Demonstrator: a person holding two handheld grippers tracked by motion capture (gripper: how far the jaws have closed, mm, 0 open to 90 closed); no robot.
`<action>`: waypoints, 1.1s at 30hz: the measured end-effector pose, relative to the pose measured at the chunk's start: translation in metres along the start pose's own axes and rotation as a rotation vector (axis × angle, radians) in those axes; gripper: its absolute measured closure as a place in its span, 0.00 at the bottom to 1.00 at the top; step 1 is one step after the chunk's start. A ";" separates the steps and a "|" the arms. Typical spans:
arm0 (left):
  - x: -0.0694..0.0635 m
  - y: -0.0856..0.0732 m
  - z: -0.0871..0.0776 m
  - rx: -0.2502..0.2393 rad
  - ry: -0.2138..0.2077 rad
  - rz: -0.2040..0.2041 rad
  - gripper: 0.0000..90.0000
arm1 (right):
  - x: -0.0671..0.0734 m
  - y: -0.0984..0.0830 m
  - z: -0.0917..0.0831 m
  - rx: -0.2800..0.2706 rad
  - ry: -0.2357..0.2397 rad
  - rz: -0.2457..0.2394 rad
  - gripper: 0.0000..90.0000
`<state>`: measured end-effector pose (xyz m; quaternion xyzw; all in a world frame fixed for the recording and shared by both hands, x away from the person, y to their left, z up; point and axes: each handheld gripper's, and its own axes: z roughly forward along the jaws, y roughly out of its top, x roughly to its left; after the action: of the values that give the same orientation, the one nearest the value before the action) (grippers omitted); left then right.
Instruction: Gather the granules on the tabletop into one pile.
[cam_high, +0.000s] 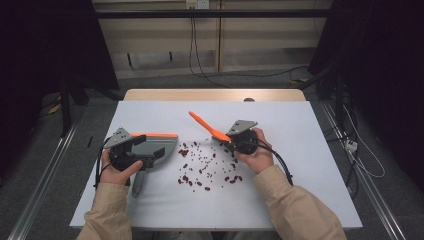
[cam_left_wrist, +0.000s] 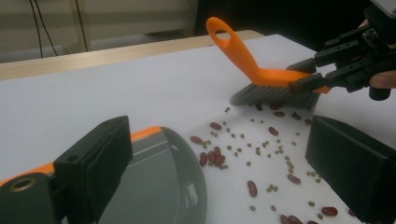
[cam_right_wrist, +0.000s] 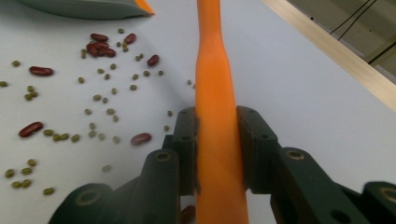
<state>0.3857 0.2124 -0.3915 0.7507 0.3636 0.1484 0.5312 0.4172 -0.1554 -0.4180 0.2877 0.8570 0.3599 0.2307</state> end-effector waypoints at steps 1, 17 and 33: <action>0.000 0.000 0.000 0.000 0.002 0.001 0.08 | 0.002 0.000 -0.001 -0.002 0.005 0.002 0.79; -0.002 0.000 -0.003 -0.001 0.009 0.003 0.08 | 0.028 0.000 -0.015 -0.011 0.087 0.007 0.79; -0.003 0.000 -0.002 0.007 0.008 0.010 0.08 | 0.015 -0.003 -0.009 -0.017 0.110 0.149 0.76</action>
<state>0.3823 0.2118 -0.3902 0.7538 0.3626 0.1529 0.5262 0.4002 -0.1513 -0.4172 0.3285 0.8416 0.3985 0.1582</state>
